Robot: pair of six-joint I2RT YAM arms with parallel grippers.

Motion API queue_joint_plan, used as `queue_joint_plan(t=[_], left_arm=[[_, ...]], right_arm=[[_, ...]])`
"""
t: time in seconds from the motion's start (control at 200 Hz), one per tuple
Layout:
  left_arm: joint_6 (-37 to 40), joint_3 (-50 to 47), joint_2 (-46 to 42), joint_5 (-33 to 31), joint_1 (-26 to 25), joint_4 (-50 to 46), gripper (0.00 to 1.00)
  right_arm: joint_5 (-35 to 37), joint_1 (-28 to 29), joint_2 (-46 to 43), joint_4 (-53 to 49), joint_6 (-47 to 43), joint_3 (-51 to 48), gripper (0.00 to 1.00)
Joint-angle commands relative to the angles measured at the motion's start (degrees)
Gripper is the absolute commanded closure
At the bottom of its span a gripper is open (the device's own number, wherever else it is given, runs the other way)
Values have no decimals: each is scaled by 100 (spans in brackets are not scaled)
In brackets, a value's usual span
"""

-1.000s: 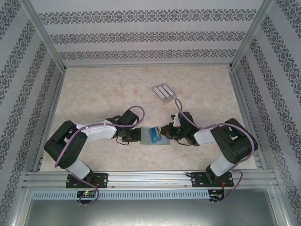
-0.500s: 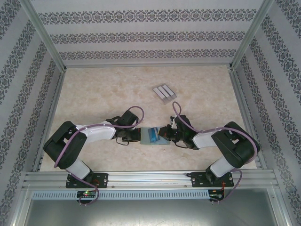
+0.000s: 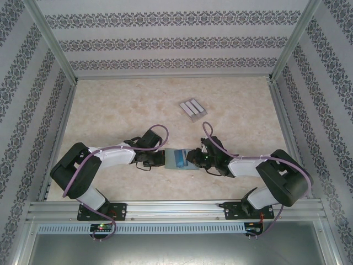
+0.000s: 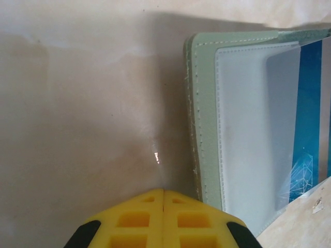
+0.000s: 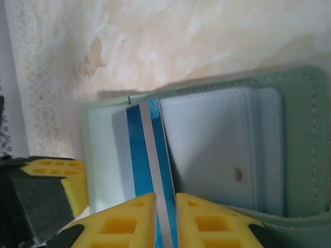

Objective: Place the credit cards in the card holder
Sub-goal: Insert the credit card into the card slot.

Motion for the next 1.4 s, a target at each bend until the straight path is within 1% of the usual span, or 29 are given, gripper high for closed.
queue_joint_plan(t=[0.0,0.08,0.155,0.215,0.34,0.48,0.52,0.729,0.989,1.119,1.229,1.254,1.314,1.394], left_arm=[[-66,-125,73,-13,-163,158,100],[-75,-129,75,-23,-181,163,100],[-54,-95,132,-8,-181,148,100],[-63,-80,148,-2,-191,147,100],[-70,-66,156,1,-217,163,100],[-58,-17,225,18,-239,169,100],[-68,-14,222,24,-242,184,100],[-55,13,316,72,-252,214,100],[-90,31,311,32,-262,195,100],[-121,-10,307,-39,-258,211,98],[-177,-69,204,-180,-260,233,99],[-233,-118,136,-236,-265,283,98],[-359,-301,-29,-354,-260,459,90],[-412,-378,-105,-421,-256,538,89]], right_arm=[[227,142,-11,-386,-128,8,85],[225,212,103,-392,-95,74,84],[342,306,94,-577,-210,156,74],[430,351,63,-701,-293,200,72],[371,420,65,-708,-283,278,74],[457,563,174,-736,-353,425,82],[446,588,236,-701,-315,465,83],[368,759,581,-544,-346,787,83],[180,834,622,-538,-572,972,82],[163,800,256,-742,-918,893,77],[571,734,-350,-1600,-1316,878,74],[708,734,-504,-1836,-1387,874,72],[997,737,-839,-2309,-1563,836,64],[1307,734,-1182,-2742,-1697,733,59]])
